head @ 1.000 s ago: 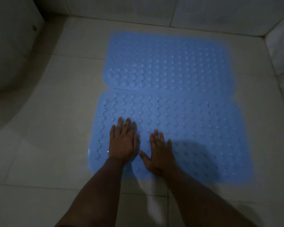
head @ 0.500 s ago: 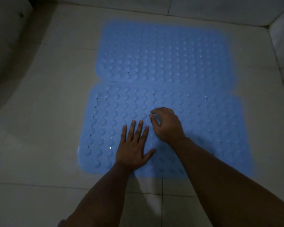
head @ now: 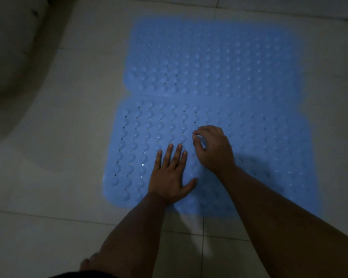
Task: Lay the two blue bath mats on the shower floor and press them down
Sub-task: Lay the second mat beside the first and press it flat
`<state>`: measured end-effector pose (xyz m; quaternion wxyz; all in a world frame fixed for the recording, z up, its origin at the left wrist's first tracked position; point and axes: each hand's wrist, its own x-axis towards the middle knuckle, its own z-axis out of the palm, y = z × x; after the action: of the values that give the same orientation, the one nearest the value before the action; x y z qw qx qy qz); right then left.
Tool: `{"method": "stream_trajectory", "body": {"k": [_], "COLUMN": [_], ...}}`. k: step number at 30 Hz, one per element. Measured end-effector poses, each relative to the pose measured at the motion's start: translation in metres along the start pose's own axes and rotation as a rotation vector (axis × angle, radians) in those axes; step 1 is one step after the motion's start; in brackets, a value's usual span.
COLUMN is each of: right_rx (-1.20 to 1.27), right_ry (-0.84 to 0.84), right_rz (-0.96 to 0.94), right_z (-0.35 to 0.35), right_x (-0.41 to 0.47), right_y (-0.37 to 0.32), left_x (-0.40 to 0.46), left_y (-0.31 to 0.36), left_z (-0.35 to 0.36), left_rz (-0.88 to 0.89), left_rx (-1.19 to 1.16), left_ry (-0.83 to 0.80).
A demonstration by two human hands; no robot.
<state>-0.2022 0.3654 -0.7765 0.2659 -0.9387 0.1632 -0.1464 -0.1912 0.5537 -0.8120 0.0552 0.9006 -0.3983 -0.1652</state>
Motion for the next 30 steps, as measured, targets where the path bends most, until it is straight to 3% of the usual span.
{"method": "stream_trajectory", "body": {"k": [3, 7, 10, 14, 22, 30], "right_rx": [-0.033, -0.094, -0.11, -0.218, -0.355, -0.297], "right_ry": [-0.203, -0.348, -0.404, -0.478, -0.432, -0.488], "right_rz": [0.106, 0.139, 0.123, 0.027, 0.02, 0.052], "right_z": [-0.02, -0.011, 0.02, 0.074, 0.102, 0.1], "right_x": [0.023, 0.035, 0.005, -0.067, -0.094, -0.09], "right_y": [-0.028, -0.067, -0.093, -0.118, -0.124, -0.127], "left_x": [0.001, -0.001, -0.014, -0.027, -0.038, -0.054], "left_y": [-0.003, -0.05, -0.088, -0.115, -0.138, -0.156], "left_z": [-0.027, -0.05, -0.054, -0.05, -0.03, -0.028], "left_rz": [-0.012, -0.209, -0.34, -0.362, -0.375, -0.323], "left_rx": [-0.045, -0.026, -0.009, -0.005, -0.04, -0.029], "left_ry": [-0.034, 0.155, 0.175, 0.17, 0.3, 0.275]}}
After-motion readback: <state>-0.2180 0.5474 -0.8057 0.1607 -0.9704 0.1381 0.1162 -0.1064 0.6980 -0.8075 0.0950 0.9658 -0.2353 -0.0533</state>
